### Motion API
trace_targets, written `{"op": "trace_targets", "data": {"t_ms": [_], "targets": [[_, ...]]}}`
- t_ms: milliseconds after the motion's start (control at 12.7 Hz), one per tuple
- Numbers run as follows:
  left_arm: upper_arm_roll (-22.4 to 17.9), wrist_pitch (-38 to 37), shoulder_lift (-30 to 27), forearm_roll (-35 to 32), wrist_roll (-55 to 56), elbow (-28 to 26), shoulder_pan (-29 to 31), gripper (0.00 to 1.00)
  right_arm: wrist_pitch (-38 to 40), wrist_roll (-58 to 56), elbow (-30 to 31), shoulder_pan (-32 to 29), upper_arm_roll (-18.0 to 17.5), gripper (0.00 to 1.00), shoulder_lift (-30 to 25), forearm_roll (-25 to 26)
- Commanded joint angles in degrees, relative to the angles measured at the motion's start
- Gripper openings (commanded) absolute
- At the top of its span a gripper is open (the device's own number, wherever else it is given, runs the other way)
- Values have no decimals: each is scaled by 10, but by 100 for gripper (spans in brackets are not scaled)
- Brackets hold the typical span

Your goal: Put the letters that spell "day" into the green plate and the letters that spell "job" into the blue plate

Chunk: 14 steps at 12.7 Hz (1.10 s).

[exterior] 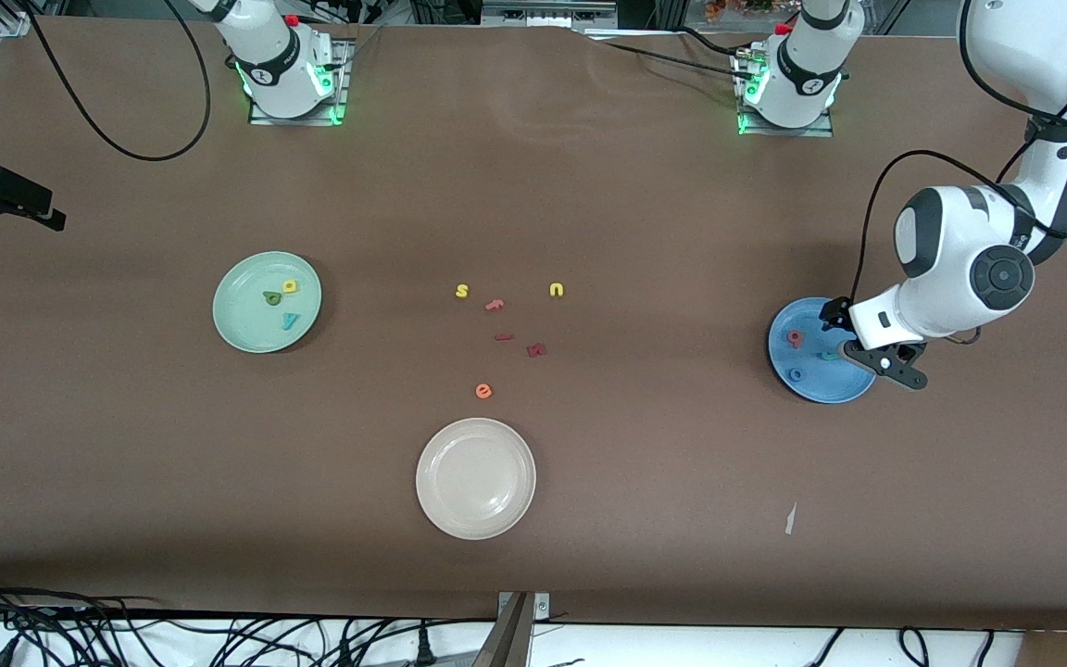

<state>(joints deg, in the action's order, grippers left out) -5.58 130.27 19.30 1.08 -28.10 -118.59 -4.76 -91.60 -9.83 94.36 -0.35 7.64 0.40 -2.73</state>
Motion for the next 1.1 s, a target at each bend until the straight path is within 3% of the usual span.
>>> {"op": "trace_targets", "data": {"t_ms": [0,314,549,863,1020], "targets": [[7,-2,-77,-18,6,-65,6,100,12,-5,-14,0,1,100,4,-7],[7,-5,-170,-12,7,-74,6,100,12,-5,-14,0,1,100,4,-8],[12,-74,-239,-12,20,-43,4,100,11,-5,-14,-1,1,100,5,-7],[13,-281,-240,-19,38,126,0,100,11,-5,-14,-1,1,100,4,-6],[34,-374,-236,-21,72,206,0,100,11,-5,-14,-1,1,100,5,-6]]}}
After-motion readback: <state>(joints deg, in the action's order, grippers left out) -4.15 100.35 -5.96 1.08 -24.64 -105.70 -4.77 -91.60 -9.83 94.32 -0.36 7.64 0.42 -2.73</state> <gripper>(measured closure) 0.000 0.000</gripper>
